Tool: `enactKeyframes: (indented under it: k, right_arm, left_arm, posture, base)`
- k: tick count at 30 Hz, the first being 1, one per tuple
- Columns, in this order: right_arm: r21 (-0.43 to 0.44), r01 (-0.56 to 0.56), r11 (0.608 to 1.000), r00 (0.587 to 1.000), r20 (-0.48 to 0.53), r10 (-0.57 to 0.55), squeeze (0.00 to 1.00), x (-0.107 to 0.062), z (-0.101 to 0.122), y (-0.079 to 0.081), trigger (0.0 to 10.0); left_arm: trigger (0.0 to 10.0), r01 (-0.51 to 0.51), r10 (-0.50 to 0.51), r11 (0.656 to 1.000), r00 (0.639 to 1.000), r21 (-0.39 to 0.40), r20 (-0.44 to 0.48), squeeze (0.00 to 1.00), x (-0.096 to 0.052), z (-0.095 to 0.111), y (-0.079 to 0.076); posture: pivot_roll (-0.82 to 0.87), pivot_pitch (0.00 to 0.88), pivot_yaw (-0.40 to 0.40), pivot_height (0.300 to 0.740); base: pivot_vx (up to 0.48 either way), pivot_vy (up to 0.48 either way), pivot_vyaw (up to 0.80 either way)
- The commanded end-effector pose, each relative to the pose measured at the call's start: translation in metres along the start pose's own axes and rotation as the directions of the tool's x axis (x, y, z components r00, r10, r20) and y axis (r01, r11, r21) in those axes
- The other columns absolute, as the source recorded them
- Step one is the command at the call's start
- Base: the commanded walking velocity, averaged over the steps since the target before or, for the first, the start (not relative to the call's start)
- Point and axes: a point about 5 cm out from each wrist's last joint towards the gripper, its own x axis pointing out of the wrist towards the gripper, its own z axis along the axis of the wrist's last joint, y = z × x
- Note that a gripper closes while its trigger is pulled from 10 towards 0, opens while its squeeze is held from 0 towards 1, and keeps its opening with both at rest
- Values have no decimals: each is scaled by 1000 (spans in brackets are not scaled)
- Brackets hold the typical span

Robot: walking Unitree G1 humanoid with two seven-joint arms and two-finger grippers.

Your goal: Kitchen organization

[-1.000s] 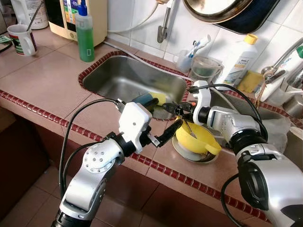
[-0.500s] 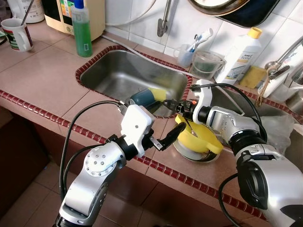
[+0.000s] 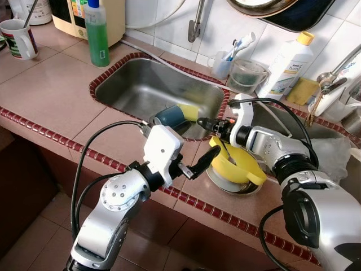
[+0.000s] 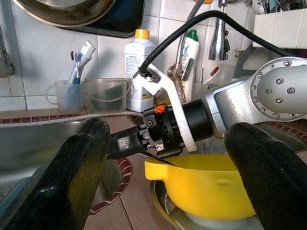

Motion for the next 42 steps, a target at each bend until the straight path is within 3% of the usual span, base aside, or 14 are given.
enactKeyframes:
  k: [1, 23, 42]
  right_arm:
    - [0, 13, 1000, 1000, 20, -13, 0, -5, 10, -4, 0]
    - [2, 9, 1000, 1000, 23, -9, 0, -6, 14, -4, 0]
    - [29, -111, 993, 980, 167, 105, 0, -9, 51, 11, 0]
  left_arm:
    - [10000, 22, -22, 1000, 999, 2, 28, 0, 4, 6, -5]
    - [10000, 15, -15, 1000, 999, 3, 31, 0, 5, 6, -4]
    - [10000, 23, -23, 999, 999, 22, 41, 0, 10, 7, 0]
  posture:
    - [51, 128, -193, 740]
    - [45, 136, -193, 740]
    - [43, 109, -180, 740]
  base:
    - [0, 0, 0]
    - [0, 0, 0]
    - [0, 0, 0]
